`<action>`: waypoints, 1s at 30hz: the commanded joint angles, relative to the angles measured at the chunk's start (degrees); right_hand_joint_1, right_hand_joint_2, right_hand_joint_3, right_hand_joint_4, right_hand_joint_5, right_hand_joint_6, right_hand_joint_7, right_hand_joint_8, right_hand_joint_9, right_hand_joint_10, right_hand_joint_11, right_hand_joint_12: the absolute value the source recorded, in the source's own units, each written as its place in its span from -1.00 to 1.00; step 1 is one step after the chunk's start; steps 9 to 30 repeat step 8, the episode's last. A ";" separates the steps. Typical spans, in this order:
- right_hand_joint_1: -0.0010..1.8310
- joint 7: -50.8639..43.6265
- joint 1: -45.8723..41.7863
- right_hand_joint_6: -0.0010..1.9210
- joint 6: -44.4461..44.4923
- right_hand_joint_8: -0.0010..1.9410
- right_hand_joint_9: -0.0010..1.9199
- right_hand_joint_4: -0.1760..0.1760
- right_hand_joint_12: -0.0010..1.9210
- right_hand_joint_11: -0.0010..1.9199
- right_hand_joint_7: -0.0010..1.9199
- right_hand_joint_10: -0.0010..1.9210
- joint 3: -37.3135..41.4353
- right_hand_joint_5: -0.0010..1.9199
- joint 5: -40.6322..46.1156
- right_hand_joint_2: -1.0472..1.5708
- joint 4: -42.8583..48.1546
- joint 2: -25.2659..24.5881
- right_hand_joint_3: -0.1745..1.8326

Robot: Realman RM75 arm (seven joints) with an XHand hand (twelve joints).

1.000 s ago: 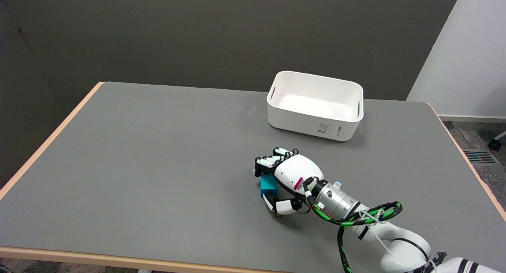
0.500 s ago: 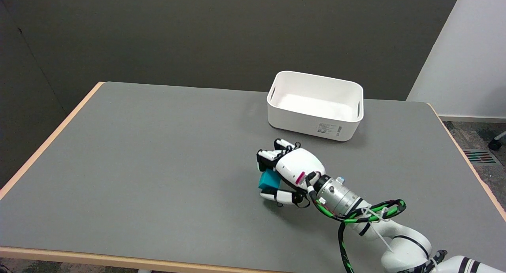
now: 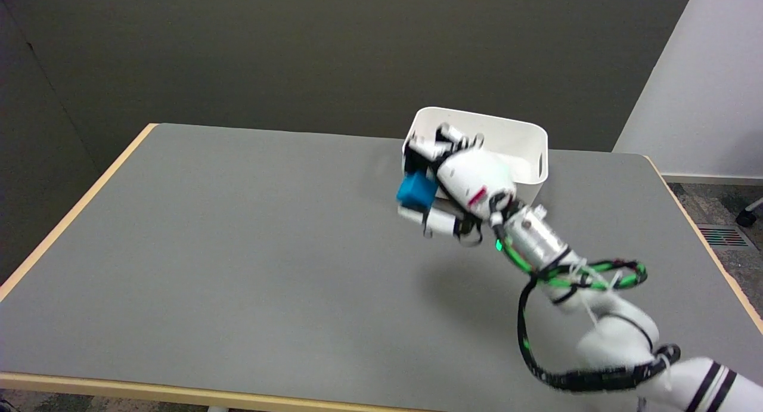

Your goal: Pick up blue wooden cube.

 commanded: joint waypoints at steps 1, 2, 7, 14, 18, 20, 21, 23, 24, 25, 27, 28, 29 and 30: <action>0.20 -0.07 24.45 0.72 -13.42 0.71 -0.24 -0.56 1.00 -0.78 -0.26 0.99 9.35 -0.53 0.20 0.74 3.47 -1.62 -0.57; 0.21 -0.07 27.85 0.72 -13.70 0.71 -0.24 -0.57 1.00 -0.78 -0.26 0.99 8.24 -0.52 0.20 0.74 7.46 -1.70 -0.56; 0.20 -0.06 39.78 0.75 -12.81 0.73 -0.30 -0.56 1.00 -0.91 -0.28 1.00 1.86 -0.54 1.47 0.75 25.39 -2.29 -0.57; 0.20 0.01 42.37 0.75 -11.93 0.73 -0.31 -0.55 1.00 -0.92 -0.28 1.00 0.16 -0.54 2.21 0.75 30.20 -2.59 -0.57; 0.20 0.01 42.37 0.75 -11.93 0.73 -0.31 -0.55 1.00 -0.92 -0.28 1.00 0.16 -0.54 2.21 0.75 30.20 -2.59 -0.57; 0.20 0.01 42.37 0.75 -11.93 0.73 -0.31 -0.55 1.00 -0.92 -0.28 1.00 0.16 -0.54 2.21 0.75 30.20 -2.59 -0.57; 0.20 0.01 42.37 0.75 -11.93 0.73 -0.31 -0.55 1.00 -0.92 -0.28 1.00 0.16 -0.54 2.21 0.75 30.20 -2.59 -0.57; 0.20 0.01 42.37 0.75 -11.93 0.73 -0.31 -0.55 1.00 -0.92 -0.28 1.00 0.16 -0.54 2.21 0.75 30.20 -2.59 -0.57; 0.20 0.01 42.37 0.75 -11.93 0.73 -0.31 -0.55 1.00 -0.92 -0.28 1.00 0.16 -0.54 2.21 0.75 30.20 -2.59 -0.57; 0.20 0.01 42.37 0.75 -11.93 0.73 -0.31 -0.55 1.00 -0.92 -0.28 1.00 0.16 -0.54 2.21 0.75 30.20 -2.59 -0.57; 0.20 0.01 42.37 0.75 -11.93 0.73 -0.31 -0.55 1.00 -0.92 -0.28 1.00 0.16 -0.54 2.21 0.75 30.20 -2.59 -0.57; 0.20 0.01 42.37 0.75 -11.93 0.73 -0.31 -0.55 1.00 -0.92 -0.28 1.00 0.16 -0.54 2.21 0.75 30.20 -2.59 -0.57; 0.20 0.01 42.37 0.75 -11.93 0.73 -0.31 -0.55 1.00 -0.92 -0.28 1.00 0.16 -0.54 2.21 0.75 30.20 -2.59 -0.57; 0.20 0.01 42.37 0.75 -11.93 0.73 -0.31 -0.55 1.00 -0.92 -0.28 1.00 0.16 -0.54 2.21 0.75 30.20 -2.59 -0.57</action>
